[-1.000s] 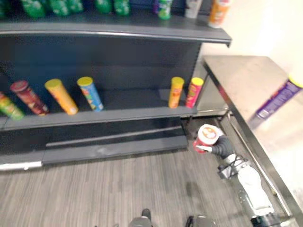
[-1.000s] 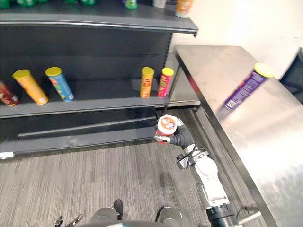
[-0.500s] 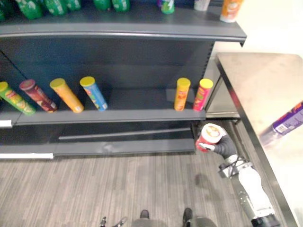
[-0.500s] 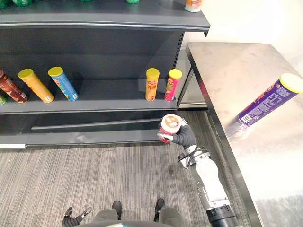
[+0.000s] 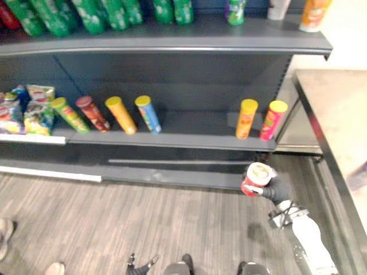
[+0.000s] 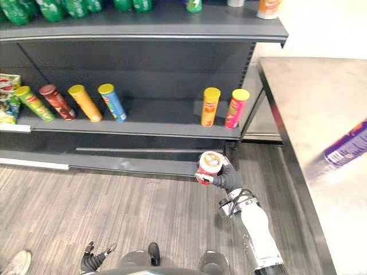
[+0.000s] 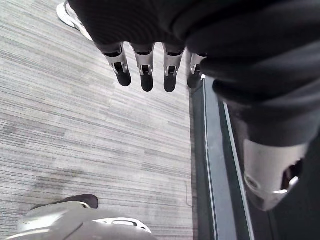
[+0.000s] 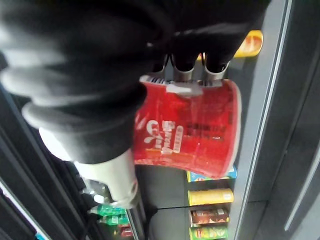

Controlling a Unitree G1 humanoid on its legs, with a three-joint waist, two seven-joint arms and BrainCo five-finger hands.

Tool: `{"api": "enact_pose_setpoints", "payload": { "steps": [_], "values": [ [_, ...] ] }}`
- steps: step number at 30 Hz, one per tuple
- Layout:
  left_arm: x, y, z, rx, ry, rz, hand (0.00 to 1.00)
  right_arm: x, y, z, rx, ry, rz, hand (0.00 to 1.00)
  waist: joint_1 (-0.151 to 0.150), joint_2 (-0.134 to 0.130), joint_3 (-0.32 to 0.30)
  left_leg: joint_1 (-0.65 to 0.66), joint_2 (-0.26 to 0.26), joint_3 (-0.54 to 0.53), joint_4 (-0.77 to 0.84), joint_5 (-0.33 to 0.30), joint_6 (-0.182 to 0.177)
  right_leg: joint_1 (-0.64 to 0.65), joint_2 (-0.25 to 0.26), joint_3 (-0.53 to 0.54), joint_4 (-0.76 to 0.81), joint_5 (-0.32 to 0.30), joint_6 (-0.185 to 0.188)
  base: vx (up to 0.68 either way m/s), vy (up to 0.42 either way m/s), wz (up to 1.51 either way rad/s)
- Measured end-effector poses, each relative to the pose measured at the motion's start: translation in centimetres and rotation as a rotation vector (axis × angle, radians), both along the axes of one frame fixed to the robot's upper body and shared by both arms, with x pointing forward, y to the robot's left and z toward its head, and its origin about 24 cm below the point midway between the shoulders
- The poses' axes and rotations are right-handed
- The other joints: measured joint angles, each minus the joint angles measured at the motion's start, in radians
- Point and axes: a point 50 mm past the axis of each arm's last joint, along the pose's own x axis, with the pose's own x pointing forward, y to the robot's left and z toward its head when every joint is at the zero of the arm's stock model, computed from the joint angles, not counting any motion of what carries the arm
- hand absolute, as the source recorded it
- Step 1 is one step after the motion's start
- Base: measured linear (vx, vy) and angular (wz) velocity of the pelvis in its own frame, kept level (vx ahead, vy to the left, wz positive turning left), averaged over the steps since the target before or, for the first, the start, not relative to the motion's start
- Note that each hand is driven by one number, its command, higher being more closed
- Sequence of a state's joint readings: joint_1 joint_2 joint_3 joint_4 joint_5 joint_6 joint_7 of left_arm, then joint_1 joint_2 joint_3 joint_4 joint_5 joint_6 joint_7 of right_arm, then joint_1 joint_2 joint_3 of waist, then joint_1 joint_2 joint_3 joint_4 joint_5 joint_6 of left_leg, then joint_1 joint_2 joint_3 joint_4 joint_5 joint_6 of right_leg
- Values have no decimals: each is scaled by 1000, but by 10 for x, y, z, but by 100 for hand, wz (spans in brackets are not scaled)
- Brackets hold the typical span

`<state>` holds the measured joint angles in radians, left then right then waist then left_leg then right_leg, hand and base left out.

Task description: Put the gum and the chips on the shelf.

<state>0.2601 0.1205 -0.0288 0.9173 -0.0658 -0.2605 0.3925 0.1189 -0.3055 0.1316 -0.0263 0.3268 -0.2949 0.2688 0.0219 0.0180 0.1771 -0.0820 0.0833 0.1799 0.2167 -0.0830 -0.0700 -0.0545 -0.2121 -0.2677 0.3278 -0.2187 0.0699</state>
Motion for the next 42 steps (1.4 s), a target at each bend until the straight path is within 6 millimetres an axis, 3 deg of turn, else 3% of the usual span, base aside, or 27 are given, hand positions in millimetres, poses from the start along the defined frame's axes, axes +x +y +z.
{"api": "enact_pose_setpoints", "payload": {
  "steps": [3,4,5,7,11,13,14,16,18,20,23,24,25,28,33,42],
  "values": [
    [-2,0,0,-8,2,4,0,0,0,-1,-2,1,2,100,10,-16,9,2,-11,12,77,-17,-4,37,-18,25,-14,-2,21,-2,101,-17],
    [-7,-4,-2,-24,17,-12,0,-1,-1,0,-4,-10,1,100,7,4,-4,22,-10,12,65,-61,-1,37,-14,38,-12,-3,38,27,140,-30],
    [-9,-7,-3,-35,25,-24,0,-2,-2,-1,-3,-10,-6,100,2,16,-11,34,-13,18,47,-93,14,33,-14,46,-11,0,46,37,163,-38],
    [-8,-6,-4,-46,36,-47,0,-6,-4,-6,-1,13,-17,100,3,13,-12,32,-33,46,46,-108,28,19,-32,70,-14,11,64,40,189,-28],
    [-10,-2,-5,-67,58,-75,0,-21,-7,-21,-5,85,-39,100,-8,-13,-23,40,-94,82,42,-145,78,-15,-92,93,36,21,73,94,197,-16],
    [-12,1,-6,-78,74,-87,0,-20,-7,-24,-6,95,-39,100,-9,-30,-21,59,-107,102,30,-154,92,-61,-111,101,124,32,22,124,146,-25],
    [-14,2,-6,-84,80,-96,0,-18,-7,-25,-7,98,-38,100,-8,-26,-24,75,-103,115,27,-155,101,-75,-112,96,156,49,-6,133,119,-37],
    [-17,6,-6,-87,93,-101,0,-14,-5,-23,-5,86,-27,100,-5,-46,-31,98,-97,136,9,-158,106,-81,-105,88,154,70,-27,147,98,-41],
    [-16,8,-6,-91,94,-104,0,-6,-2,-20,-7,69,-8,100,-8,-50,-33,106,-84,144,-5,-155,110,-92,-91,65,145,108,-12,138,50,-24],
    [-9,7,-5,-94,79,-111,0,2,0,-18,-11,59,3,100,-15,-41,-27,103,-33,139,-6,-153,112,-100,-18,56,74,97,-4,132,-32,-12],
    [-2,7,-5,-91,82,-114,0,8,1,-15,-9,44,0,100,-15,-41,-26,102,-9,132,-5,-149,102,-100,55,67,-63,117,10,67,-77,4],
    [-2,7,-5,-91,81,-114,0,9,1,-14,-9,42,-1,100,-15,-42,-26,102,-11,131,-5,-148,101,-100,56,70,-72,128,12,81,-133,23],
    [1,8,-5,-84,74,-112,0,10,2,-12,-8,31,1,100,-15,-62,-25,104,-30,124,-3,-148,89,-98,49,87,-98,188,14,83,-150,21],
    [3,4,-4,-77,65,-92,0,14,3,-8,-7,15,8,100,-8,-28,-7,99,-1,113,-10,-142,57,-89,75,79,-120,185,17,42,-142,10],
    [-1,6,-5,-70,75,-63,0,14,7,-8,0,15,22,100,-2,-33,-12,124,43,109,-63,-114,3,-17,133,42,-245,215,-18,0,-137,8],
    [-1,5,-5,-51,68,-64,0,16,8,-8,-9,37,26,100,0,-27,-23,129,42,119,-151,-50,-11,13,161,39,-384,296,-36,-33,-51,-1]
  ]
}}
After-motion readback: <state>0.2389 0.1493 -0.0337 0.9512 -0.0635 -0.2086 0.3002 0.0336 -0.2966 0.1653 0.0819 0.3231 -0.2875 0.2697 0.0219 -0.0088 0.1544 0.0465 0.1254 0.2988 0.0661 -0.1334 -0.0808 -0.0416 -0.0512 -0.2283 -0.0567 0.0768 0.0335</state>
